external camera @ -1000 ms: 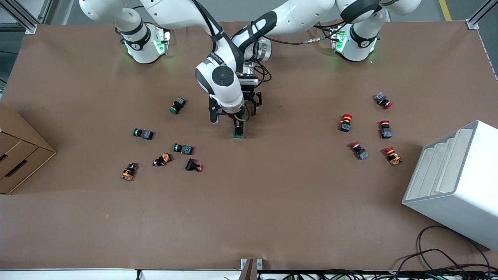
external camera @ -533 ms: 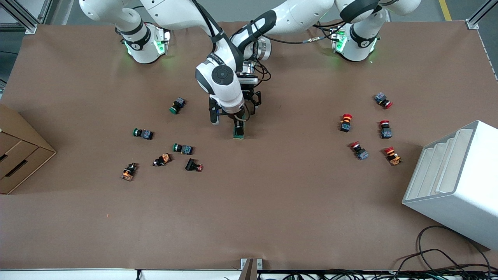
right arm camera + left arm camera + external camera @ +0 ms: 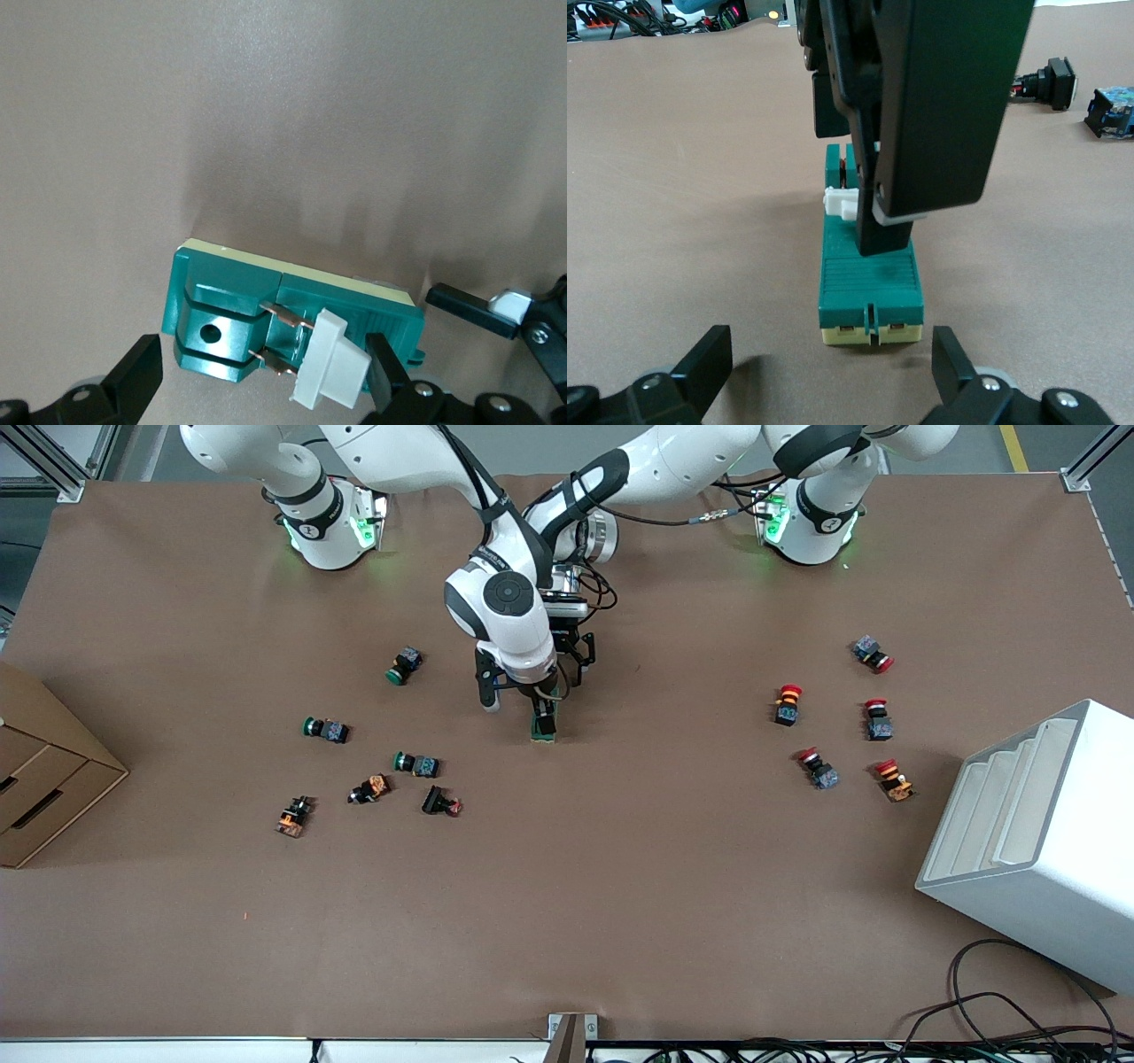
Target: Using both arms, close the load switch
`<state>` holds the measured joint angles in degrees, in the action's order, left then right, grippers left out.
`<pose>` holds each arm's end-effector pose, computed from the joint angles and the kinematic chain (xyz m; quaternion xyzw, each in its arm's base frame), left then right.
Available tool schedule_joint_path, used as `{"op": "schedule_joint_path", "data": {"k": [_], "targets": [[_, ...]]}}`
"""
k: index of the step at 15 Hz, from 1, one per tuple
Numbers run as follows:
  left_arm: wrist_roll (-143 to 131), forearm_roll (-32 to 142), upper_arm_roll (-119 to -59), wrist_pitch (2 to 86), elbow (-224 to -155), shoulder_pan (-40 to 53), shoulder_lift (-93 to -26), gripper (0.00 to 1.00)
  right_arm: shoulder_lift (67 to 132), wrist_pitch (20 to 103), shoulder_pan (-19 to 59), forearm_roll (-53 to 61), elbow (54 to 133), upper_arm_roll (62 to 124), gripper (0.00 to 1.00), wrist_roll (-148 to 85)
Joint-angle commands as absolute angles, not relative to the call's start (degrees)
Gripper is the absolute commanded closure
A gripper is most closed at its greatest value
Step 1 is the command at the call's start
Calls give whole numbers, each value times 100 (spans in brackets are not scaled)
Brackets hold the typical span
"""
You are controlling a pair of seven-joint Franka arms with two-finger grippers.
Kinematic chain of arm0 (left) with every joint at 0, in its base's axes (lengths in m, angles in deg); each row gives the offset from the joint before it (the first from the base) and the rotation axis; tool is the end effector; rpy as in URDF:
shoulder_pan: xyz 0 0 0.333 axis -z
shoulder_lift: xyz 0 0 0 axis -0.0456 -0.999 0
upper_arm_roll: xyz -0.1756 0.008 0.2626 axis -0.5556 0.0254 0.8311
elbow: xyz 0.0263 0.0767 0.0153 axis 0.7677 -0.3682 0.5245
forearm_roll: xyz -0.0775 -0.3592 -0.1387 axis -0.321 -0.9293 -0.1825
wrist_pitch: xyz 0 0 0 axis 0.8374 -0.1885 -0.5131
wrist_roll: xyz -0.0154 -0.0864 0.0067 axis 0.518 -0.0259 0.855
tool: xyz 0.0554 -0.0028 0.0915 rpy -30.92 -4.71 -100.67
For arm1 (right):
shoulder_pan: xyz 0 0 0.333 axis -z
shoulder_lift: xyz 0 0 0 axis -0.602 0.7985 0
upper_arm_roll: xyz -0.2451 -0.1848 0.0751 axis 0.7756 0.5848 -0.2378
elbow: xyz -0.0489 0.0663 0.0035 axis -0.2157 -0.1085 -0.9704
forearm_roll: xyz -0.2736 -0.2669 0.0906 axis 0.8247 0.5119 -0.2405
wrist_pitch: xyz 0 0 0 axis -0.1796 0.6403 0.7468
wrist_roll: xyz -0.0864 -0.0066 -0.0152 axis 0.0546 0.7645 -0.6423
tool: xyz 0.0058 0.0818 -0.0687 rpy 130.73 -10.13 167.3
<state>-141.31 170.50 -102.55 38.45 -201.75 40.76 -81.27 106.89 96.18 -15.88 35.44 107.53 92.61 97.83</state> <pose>0.2053 -0.5470 0.0899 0.8765 -0.0526 0.4784 0.0090 0.4218 0.4654 0.2100 -0.7646 0.6417 0.0000 0.0607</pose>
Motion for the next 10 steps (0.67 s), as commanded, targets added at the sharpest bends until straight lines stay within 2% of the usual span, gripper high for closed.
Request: {"op": "schedule_joint_path", "data": {"k": [1, 10], "targets": [[-14160, 17136, -10238, 3783, -20109, 4116, -8187, 1, 10674, 9739, -1625, 3742, 10658, 9543, 0, 9829], [-14160, 17127, -10238, 3783, -20118, 4116, -8187, 1, 10718, 9686, -1361, 3759, 10307, 9543, 0, 9759]]}}
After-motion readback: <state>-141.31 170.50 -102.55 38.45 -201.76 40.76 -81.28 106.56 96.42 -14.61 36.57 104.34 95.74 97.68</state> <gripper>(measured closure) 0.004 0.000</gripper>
